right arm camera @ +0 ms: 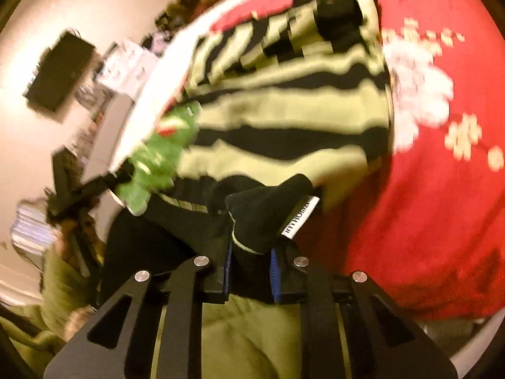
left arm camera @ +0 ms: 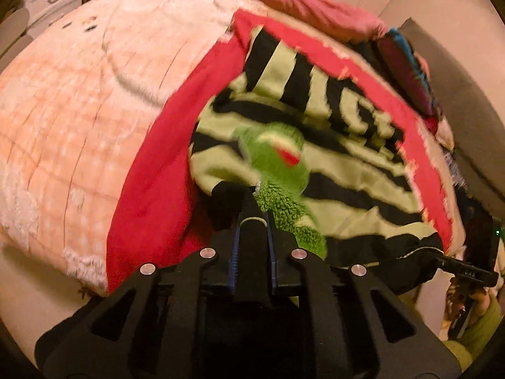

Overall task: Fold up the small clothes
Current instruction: 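Grasp the sweater hem with the left gripper while the right gripper grasps it too, then lift the hem with both grippers and fold it toward the collar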

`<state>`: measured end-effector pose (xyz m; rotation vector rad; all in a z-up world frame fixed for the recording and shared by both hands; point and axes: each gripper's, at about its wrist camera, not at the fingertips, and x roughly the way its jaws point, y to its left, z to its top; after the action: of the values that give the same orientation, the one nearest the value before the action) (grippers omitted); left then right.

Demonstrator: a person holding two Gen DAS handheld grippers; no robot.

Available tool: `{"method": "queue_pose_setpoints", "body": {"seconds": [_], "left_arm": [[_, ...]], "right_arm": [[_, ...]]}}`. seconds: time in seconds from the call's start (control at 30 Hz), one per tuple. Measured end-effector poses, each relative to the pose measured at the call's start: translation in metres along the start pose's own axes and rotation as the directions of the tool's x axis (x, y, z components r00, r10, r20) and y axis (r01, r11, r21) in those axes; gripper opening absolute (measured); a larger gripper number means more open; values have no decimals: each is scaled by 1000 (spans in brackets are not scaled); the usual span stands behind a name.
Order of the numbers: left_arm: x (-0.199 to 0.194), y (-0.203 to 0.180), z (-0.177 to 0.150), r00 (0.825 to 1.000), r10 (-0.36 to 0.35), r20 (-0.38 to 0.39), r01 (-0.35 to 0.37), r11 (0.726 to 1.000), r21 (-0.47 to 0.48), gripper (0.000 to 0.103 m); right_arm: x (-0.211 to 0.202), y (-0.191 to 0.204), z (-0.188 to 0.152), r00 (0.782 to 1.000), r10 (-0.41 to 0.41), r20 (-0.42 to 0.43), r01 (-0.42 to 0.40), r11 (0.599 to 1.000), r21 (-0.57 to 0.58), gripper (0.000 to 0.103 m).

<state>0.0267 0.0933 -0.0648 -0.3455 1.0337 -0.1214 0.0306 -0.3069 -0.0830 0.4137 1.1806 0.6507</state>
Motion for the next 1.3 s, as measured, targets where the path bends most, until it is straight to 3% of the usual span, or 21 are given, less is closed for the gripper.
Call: {"method": "queue_pose_setpoints", "body": {"seconds": [0.27,0.4,0.8,0.9,0.97,1.17,1.3], "left_arm": [[-5,-28,59,993,-43,113,44,999,-6,6],[6,-35,92,986,-36,160,42,999,-32,6],[83,-37,154,981,39,191,-3,983,-184,7],[101,-26,156,981,40,188,14,960,-279,11],[104,-21,151,977,45,206,21,952,-306,20],[87,-21,133,942,96,323,-27,977,-212,29],[73,-27,131,913,122,390,-79,989,-126,34]], "right_arm": [[-28,-5,70,981,85,177,-90,996,19,15],[-35,-26,105,969,66,239,-83,995,62,15],[5,-90,170,969,-15,245,-40,975,219,16],[17,-102,178,970,-29,241,-38,963,268,20],[18,-107,178,969,-32,244,-42,955,293,21],[1,-106,165,952,-25,307,-60,962,265,28],[-4,-102,158,937,-18,349,-76,964,253,48]]}}
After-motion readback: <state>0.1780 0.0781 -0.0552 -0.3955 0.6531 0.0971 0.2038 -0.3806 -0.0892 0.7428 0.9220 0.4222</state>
